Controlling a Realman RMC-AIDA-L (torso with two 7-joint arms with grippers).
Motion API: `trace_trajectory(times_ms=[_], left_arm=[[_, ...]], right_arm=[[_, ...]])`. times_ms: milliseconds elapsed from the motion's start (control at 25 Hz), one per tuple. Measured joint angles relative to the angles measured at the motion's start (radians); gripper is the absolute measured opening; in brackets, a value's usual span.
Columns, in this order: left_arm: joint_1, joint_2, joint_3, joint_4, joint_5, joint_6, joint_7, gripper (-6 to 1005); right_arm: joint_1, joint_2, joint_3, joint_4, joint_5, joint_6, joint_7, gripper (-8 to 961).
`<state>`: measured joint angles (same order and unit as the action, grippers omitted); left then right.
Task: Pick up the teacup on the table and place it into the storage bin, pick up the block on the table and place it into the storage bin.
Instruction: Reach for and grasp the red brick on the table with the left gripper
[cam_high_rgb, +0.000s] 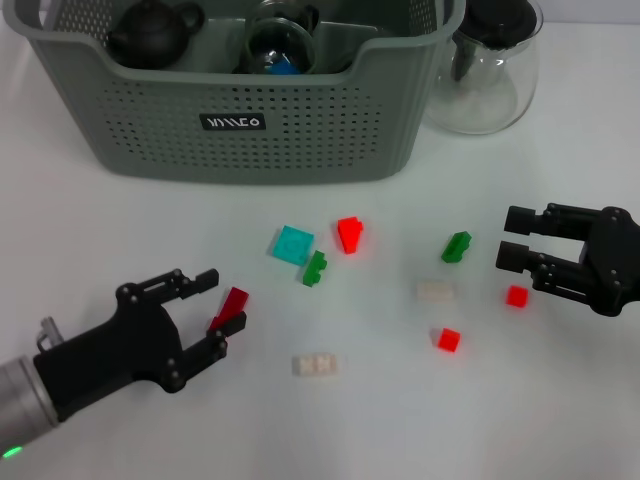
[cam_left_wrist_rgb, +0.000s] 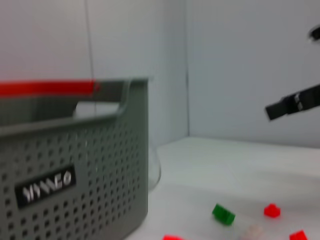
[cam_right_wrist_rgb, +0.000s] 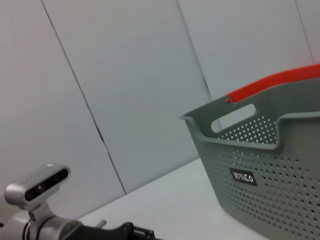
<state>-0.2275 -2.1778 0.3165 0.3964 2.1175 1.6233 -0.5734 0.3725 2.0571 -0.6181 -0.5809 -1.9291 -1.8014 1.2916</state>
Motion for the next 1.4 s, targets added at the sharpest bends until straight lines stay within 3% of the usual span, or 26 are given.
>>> trace_trajectory(times_ms=[280,400,840,1400], left_arm=[[0.011,-0.001,0.000,-0.081,0.004,-0.105,0.049,520],[0.020,-0.001,-0.006,-0.098,0.002,-0.132,0.085,447],[0.018,0.000,-0.037,-0.134,-0.002,-0.199,0.111,429],[0.024,0.002,-0.100,-0.135,0.004,-0.197,0.124,400]], right_arm=[[0.001,0.000,0.000,0.000,-0.002,0.001,0.000,534],[0.001,0.000,0.000,0.000,-0.002,0.001,0.000,534],[-0.005,0.000,0.000,-0.001,-0.002,0.002,0.000,535],[-0.004,-0.002,0.000,-0.001,-0.002,0.001,0.000,535]])
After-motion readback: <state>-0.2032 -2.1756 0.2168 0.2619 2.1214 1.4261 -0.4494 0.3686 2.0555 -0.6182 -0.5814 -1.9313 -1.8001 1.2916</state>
